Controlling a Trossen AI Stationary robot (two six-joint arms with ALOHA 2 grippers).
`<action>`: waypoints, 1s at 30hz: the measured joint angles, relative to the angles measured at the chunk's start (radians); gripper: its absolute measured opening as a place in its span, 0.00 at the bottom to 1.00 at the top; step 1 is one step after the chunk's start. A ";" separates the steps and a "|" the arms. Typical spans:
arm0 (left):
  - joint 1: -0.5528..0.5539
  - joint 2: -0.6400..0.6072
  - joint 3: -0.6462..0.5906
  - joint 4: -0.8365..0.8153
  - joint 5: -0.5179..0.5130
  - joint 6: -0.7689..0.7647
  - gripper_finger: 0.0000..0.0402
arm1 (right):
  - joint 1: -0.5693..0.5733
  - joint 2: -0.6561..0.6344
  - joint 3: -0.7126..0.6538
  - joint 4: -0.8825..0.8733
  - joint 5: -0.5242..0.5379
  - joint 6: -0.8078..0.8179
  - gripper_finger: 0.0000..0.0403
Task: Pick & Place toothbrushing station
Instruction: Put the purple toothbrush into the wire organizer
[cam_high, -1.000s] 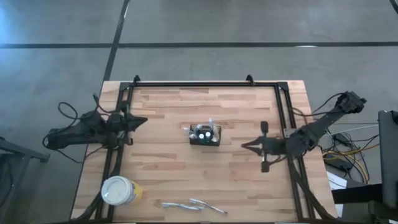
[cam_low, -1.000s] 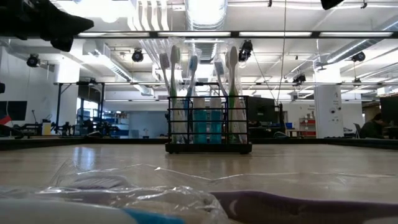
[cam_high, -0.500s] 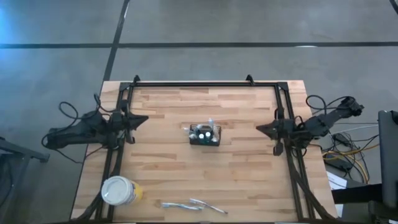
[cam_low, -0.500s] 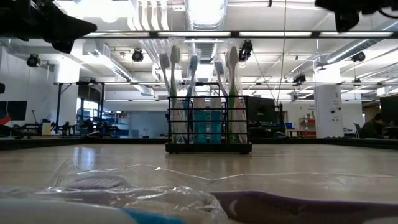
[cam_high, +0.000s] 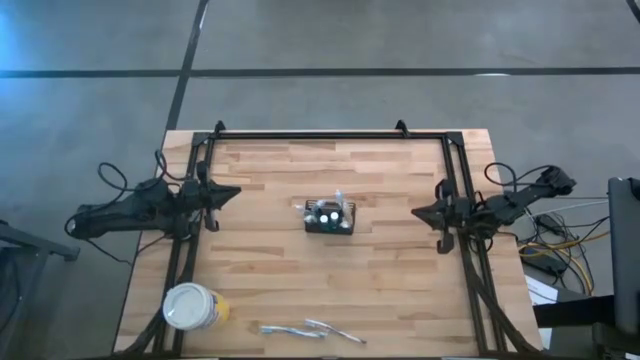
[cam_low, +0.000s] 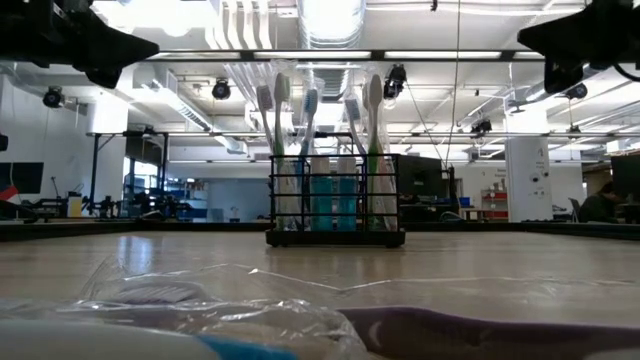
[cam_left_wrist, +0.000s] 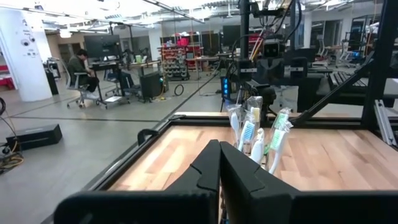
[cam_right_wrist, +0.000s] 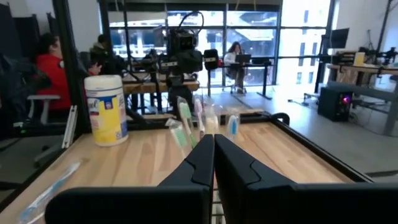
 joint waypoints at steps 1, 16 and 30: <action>0.000 0.000 0.000 0.000 0.000 -0.002 0.02 | 0.000 -0.011 -0.009 0.000 -0.005 -0.002 0.02; 0.000 0.000 0.000 0.000 0.000 0.003 0.03 | 0.000 -0.126 -0.079 -0.022 0.042 0.008 0.02; 0.000 0.000 0.000 0.000 0.000 0.004 0.03 | 0.000 -0.169 -0.081 -0.086 0.080 0.050 0.02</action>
